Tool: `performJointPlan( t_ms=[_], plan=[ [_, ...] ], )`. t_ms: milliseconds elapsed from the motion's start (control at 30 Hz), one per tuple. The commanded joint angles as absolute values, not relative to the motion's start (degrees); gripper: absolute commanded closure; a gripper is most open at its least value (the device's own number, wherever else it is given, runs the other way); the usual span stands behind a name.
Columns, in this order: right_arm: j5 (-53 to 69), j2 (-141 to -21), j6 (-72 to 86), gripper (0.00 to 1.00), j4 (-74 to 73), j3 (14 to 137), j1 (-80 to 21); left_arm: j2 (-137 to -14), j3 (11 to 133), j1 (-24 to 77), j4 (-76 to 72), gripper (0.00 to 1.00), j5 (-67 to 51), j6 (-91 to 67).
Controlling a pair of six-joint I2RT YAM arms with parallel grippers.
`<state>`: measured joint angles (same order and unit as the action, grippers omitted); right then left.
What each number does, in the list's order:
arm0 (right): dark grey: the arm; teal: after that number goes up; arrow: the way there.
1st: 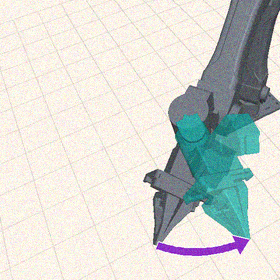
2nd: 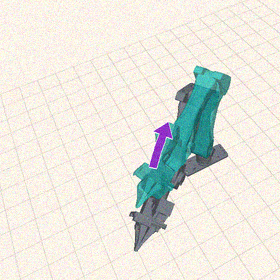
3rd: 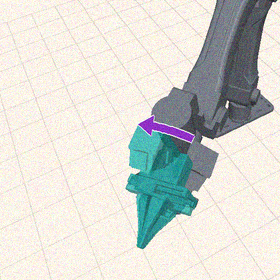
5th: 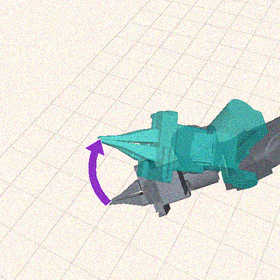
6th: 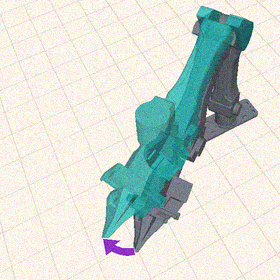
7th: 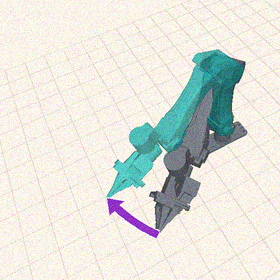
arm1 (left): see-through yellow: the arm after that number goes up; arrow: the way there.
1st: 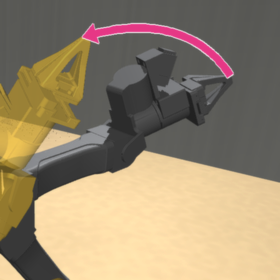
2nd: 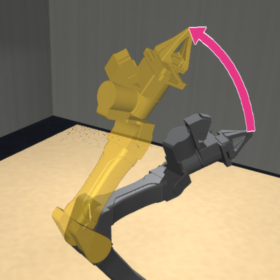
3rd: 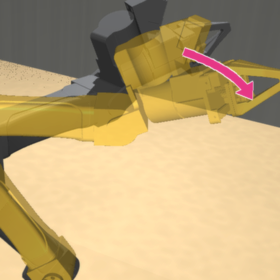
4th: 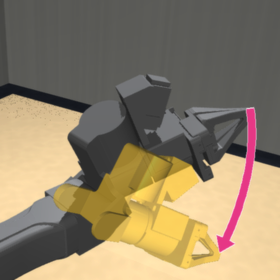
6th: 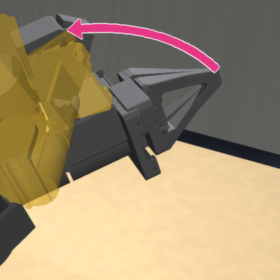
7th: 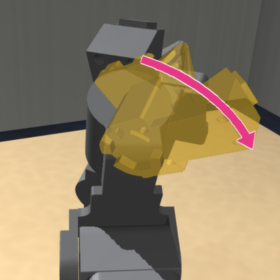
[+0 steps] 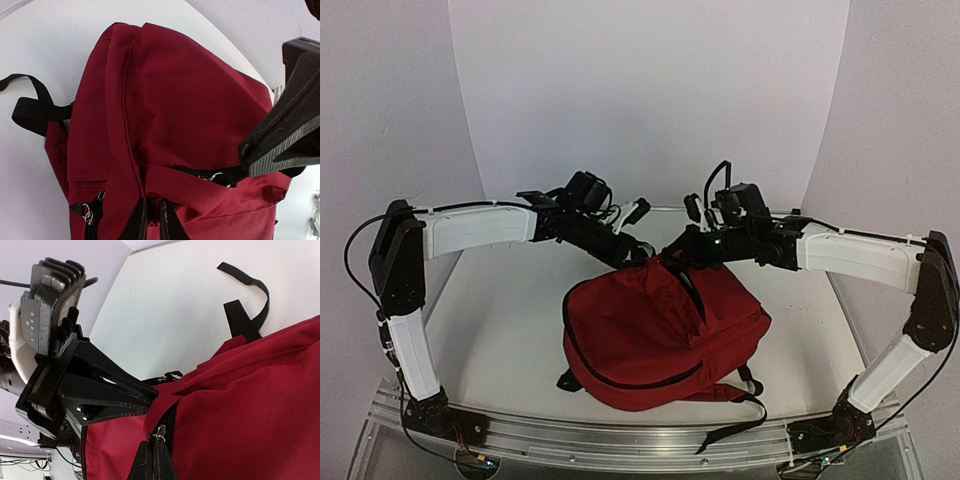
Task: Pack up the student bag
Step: Zip the student bag at the center of the board.
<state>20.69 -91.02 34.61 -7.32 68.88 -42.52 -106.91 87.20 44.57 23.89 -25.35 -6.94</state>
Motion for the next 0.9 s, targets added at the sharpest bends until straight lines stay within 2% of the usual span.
performJointPlan(
  t_ms=[0, 167, 367, 867],
  plan=[
    [21.30, -90.24, 34.95, 1.00, -6.42, 71.15, -42.63, -105.33, 86.92, 44.84, 21.32, 1.00, -24.33, -7.78],
    [20.59, -89.10, 35.05, 1.00, -6.50, 70.35, -42.63, -102.91, 83.07, 43.73, 17.98, 1.00, -18.61, -11.93],
    [20.25, -87.27, 35.42, 1.00, -6.58, 68.78, -42.63, -99.50, 77.47, 39.43, 13.01, 1.00, -18.70, -17.54],
    [20.67, -81.26, 38.19, 1.00, -6.91, 61.48, -42.63, -101.05, 78.59, 34.55, 13.35, 1.00, -17.20, -22.42]
  ],
)
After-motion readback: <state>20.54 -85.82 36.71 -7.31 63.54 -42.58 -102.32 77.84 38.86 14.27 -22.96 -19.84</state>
